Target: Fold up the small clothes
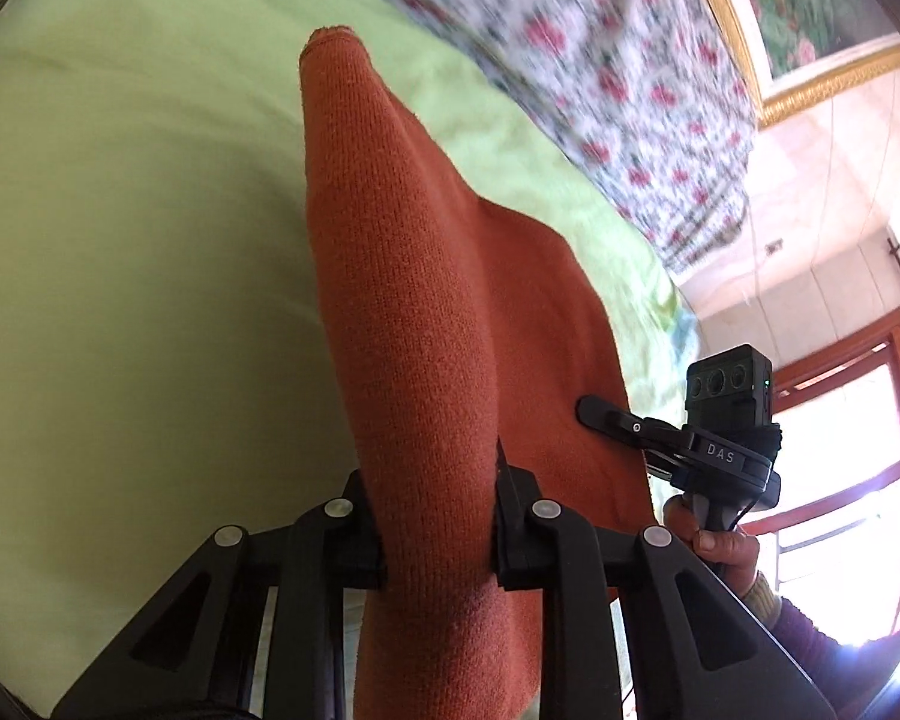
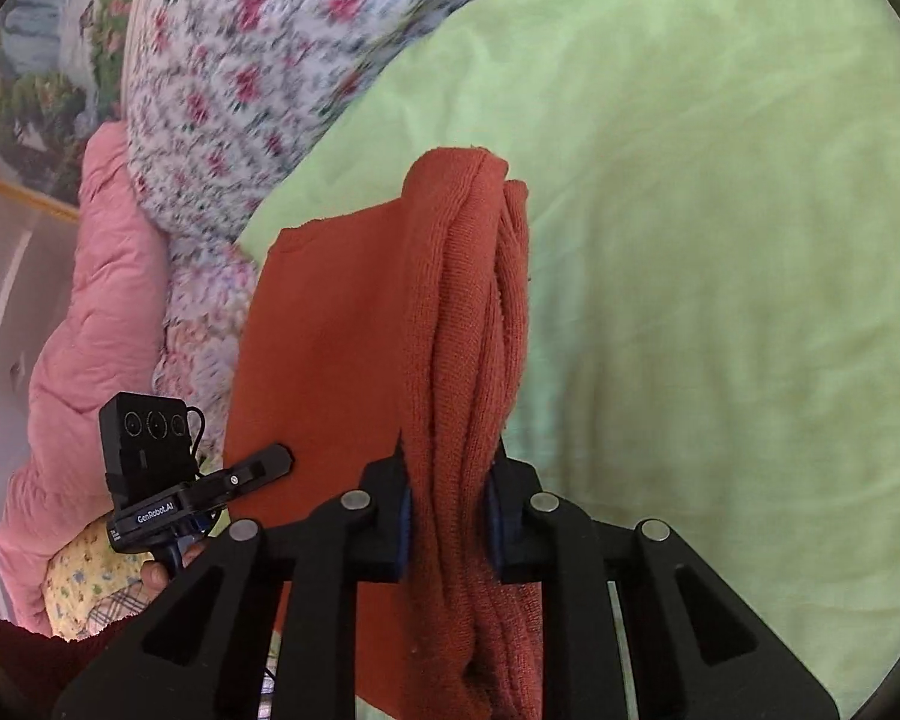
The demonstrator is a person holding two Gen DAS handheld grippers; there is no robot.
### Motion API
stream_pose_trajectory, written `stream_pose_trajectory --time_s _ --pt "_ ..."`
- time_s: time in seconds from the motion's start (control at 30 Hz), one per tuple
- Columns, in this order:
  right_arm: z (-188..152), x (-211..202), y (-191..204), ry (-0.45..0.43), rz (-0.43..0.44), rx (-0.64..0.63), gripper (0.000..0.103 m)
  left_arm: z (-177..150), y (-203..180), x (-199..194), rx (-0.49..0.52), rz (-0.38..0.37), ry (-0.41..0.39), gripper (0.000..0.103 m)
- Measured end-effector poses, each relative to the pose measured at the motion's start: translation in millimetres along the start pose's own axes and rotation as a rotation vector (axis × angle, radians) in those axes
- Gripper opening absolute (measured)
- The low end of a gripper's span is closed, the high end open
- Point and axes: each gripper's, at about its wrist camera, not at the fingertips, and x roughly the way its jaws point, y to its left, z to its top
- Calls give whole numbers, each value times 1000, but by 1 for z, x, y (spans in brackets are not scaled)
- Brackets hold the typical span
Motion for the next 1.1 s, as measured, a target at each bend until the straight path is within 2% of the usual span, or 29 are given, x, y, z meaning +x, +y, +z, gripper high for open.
stream_pose_trajectory --time_s 0.17,0.33,0.5,0.63,0.7,0.8,0.83,1.03,1.07,1.1 --pt "15 70 40 59 62 -50 20 4 49 -44 -56 63 -60 22" --pt "31 124 56 125 44 -80 20 -4 98 -48 -129 112 -60 24" --pt "28 136 46 165 6 -90 21 -10 114 -43 -158 94 -69 30" --pt "30 135 51 174 -26 -112 29 -10 114 -42 -162 91 -49 37" --pt "30 132 55 173 -62 -134 31 -6 117 -44 -163 91 -46 41" --pt "36 127 60 156 -87 -159 32 5 128 -49 -183 102 -64 53" --pt "40 126 61 148 -90 -160 33 12 133 -50 -196 101 -74 53" --pt "70 124 61 87 -72 -135 35 57 152 -48 -233 110 -123 52" --pt "76 126 61 80 -60 -126 35 64 155 -46 -237 117 -130 50" --pt "79 129 61 77 -54 -123 35 71 157 -44 -235 118 -144 30"
